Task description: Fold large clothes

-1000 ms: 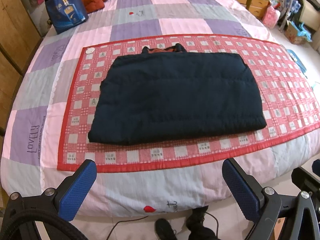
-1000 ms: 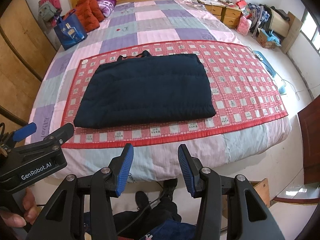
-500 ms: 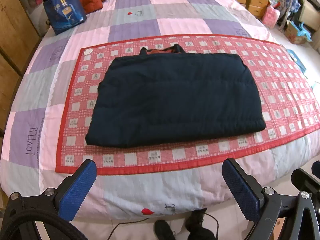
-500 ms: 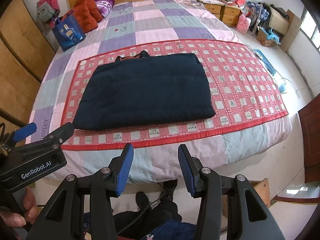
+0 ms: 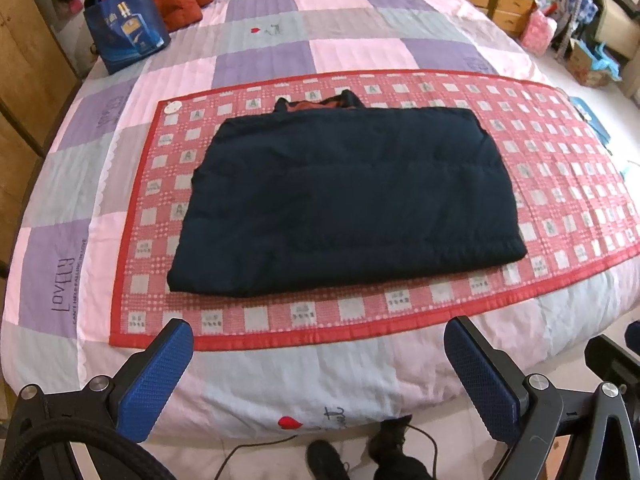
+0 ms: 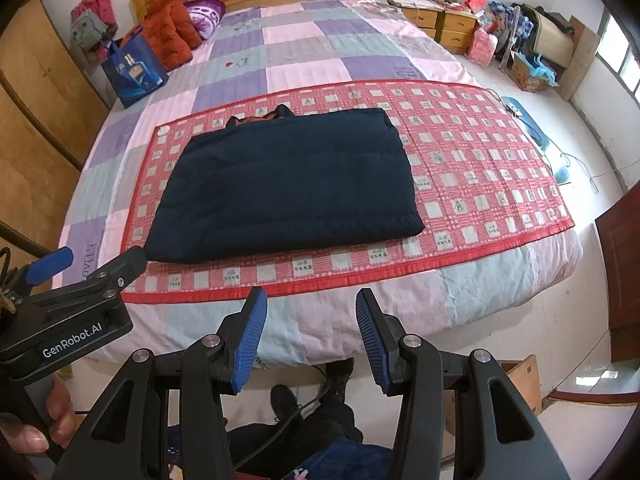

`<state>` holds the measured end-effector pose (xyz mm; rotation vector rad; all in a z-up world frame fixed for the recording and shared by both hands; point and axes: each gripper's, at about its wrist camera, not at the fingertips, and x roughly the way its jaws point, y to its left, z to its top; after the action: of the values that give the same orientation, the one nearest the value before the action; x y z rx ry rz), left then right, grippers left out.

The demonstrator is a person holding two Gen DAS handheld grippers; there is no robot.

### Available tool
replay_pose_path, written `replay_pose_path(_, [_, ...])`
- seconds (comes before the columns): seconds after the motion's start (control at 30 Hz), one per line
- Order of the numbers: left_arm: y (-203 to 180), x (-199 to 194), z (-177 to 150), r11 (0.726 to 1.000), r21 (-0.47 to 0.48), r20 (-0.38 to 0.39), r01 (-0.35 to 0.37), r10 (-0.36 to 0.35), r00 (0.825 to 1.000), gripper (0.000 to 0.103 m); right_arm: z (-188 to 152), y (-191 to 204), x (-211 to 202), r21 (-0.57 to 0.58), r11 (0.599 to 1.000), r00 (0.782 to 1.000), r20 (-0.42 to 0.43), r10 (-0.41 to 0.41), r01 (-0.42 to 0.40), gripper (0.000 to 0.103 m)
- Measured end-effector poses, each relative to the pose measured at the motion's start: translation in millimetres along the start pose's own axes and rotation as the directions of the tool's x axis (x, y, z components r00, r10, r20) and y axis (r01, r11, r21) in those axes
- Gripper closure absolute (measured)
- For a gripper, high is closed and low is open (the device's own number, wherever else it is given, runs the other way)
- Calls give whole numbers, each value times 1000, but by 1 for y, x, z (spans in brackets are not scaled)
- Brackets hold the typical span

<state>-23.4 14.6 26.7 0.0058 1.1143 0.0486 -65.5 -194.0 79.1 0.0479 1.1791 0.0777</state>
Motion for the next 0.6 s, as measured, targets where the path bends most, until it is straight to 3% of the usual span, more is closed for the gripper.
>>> replay_pose_path(0.6, [7,-7,5,1000,-16,12,10,-10,1000,0,1,3,-10,3,1000,1000,8,1,-1,53])
